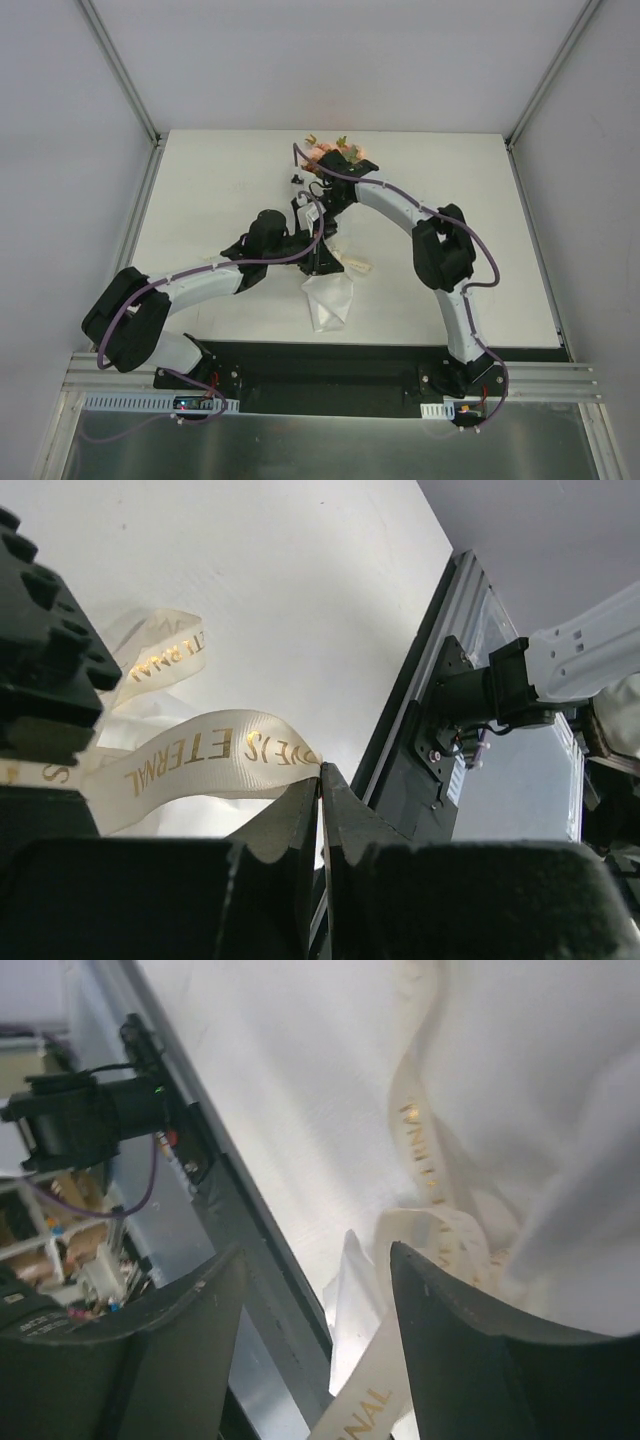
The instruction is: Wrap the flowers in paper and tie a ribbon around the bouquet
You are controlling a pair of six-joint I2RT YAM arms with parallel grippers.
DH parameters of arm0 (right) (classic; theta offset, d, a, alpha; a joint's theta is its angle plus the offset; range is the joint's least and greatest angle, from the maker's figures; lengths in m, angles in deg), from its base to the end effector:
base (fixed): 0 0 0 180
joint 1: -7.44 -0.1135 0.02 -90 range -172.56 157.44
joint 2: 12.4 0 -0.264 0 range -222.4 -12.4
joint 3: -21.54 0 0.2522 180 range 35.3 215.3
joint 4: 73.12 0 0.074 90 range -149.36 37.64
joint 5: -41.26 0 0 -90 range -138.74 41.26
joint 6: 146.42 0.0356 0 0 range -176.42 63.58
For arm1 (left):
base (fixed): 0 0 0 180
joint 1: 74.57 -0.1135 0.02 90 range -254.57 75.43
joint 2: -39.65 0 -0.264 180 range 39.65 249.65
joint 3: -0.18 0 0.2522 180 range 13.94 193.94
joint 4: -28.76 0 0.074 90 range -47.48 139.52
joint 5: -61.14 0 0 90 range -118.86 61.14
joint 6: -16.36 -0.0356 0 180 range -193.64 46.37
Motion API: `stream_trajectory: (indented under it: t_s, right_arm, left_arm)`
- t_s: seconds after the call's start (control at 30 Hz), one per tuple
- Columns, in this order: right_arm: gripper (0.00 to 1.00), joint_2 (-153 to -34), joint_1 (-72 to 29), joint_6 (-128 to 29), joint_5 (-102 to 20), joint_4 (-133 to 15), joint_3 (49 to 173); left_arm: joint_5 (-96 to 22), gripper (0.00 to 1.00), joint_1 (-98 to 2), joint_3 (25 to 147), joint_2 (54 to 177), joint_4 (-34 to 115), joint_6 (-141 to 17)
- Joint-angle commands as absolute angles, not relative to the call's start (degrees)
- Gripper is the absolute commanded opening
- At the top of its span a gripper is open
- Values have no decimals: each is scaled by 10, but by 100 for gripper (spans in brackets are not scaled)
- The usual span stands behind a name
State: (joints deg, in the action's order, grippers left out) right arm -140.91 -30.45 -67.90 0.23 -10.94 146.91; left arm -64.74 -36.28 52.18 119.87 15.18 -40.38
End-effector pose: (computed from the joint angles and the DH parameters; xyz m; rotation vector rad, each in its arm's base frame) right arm 0.3598 0.3141 0.2178 -1.3379 2.2827 1.2989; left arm 0.2201 -0.2003 0.2284 0.5786 1.9465 -1.4070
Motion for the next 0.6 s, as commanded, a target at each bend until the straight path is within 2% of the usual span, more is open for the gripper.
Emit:
stream_trajectory:
  t_s: [0.0,0.07,0.1,0.13,0.17,0.23,0.43,0.57]
  right_arm:
    - [65,-1274,-258,-581,-134,-155,1390]
    - [70,-1247,-247,-523,-279,-167,1352]
    - [73,-1217,-240,-502,-296,-182,1327]
    - [74,-1202,-230,-477,-290,-208,1263]
    - [75,-1188,-225,-467,-273,-271,1234]
    - [79,-1162,-218,-459,-263,-304,1187]
    - [79,-1156,-199,-516,-226,-338,1154]
    - [76,-1194,-176,-514,-150,-401,1140]
  left_arm:
    - [-633,4,-369,516,1196,205,-406]
    - [-622,4,-369,521,1195,213,-404]
    - [-620,4,-369,523,1195,218,-402]
    - [-620,4,-369,526,1196,221,-400]
    - [-618,4,-369,528,1201,225,-399]
    - [-620,3,-371,535,1208,235,-395]
    - [-618,1,-377,533,1216,235,-389]
    - [-621,2,-380,531,1215,227,-383]
